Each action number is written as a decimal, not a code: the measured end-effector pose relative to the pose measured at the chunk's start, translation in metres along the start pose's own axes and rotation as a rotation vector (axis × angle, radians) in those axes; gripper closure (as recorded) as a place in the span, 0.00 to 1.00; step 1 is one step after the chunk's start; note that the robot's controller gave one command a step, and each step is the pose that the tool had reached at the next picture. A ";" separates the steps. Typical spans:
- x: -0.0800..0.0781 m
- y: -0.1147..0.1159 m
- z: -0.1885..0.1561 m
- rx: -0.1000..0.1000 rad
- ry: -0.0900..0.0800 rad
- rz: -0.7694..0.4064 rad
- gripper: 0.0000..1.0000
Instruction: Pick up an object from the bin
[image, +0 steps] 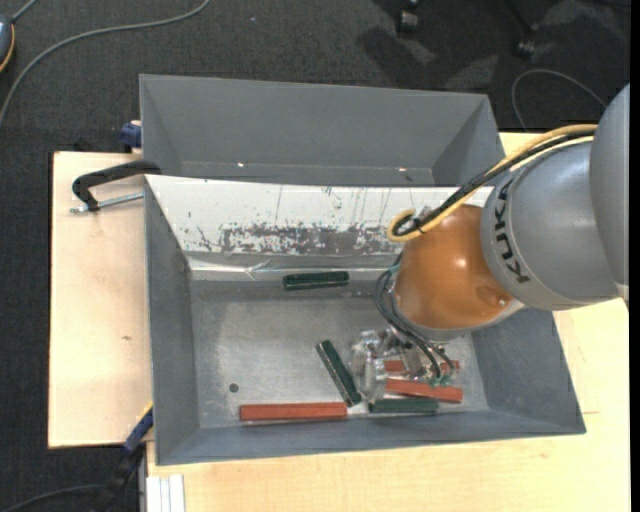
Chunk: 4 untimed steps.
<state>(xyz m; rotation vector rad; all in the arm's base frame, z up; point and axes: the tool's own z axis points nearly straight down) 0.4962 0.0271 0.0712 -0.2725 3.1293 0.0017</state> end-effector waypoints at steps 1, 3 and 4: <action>-0.001 0.000 0.000 0.000 -0.004 0.001 0.00; -0.009 -0.040 0.000 0.001 -0.004 0.108 1.00; -0.023 -0.027 -0.172 0.002 -0.015 0.014 1.00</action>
Offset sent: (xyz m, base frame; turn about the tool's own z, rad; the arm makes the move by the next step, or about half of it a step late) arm 0.0000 0.0000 0.0000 0.0000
